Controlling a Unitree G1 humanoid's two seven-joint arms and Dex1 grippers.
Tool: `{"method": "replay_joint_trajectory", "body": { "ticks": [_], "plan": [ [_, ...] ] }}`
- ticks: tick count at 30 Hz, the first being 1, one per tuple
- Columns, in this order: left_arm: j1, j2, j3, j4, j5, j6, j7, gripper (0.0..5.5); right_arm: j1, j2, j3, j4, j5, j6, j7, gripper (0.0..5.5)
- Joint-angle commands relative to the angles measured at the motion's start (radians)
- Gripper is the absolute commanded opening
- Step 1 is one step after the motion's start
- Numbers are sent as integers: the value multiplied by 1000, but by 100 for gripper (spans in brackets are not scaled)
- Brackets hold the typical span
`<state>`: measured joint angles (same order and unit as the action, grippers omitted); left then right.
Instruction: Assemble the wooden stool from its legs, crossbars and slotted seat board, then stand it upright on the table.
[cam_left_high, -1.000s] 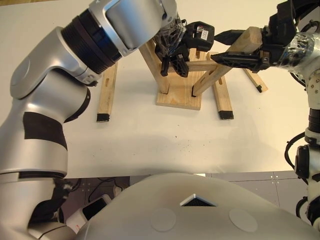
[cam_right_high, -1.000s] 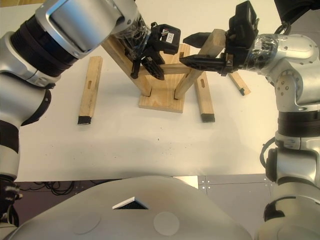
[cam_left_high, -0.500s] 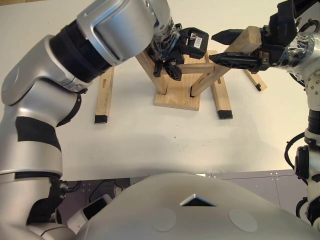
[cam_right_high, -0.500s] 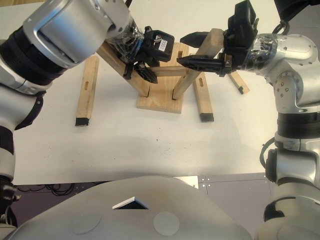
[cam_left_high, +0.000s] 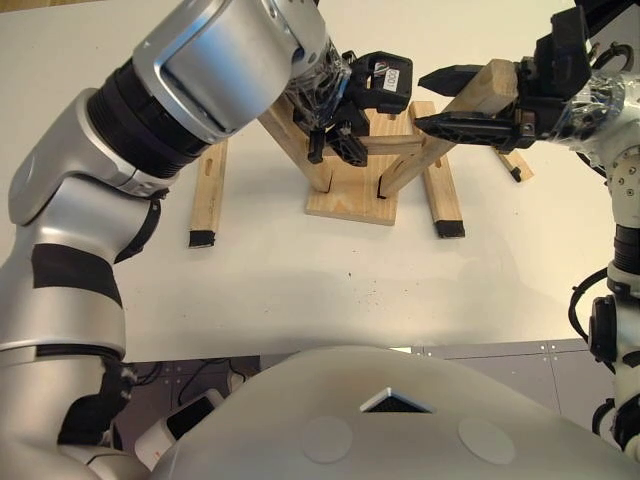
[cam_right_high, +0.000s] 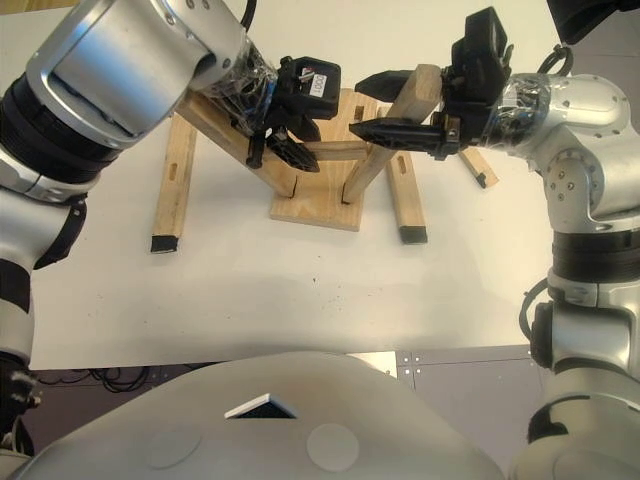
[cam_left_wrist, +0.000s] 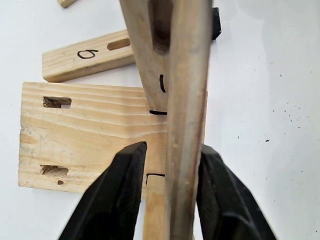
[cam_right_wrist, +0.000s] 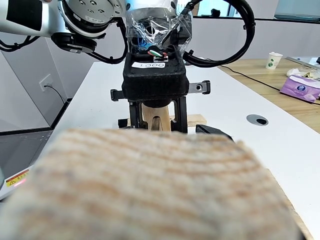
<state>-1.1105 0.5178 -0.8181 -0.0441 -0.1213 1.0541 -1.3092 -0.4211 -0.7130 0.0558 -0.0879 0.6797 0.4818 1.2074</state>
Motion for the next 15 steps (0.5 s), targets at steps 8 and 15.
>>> {"method": "replay_joint_trajectory", "body": {
  "ticks": [8, 15],
  "plan": [
    [153, 79, -16, 4, -62, 153, 42, 153, 84, -10, 26, 42, -18, 56, 27, 202],
    [129, 85, -4, -26, -95, 161, 58, 153, 87, -10, 26, 46, -19, 54, 26, 202]
  ]
}}
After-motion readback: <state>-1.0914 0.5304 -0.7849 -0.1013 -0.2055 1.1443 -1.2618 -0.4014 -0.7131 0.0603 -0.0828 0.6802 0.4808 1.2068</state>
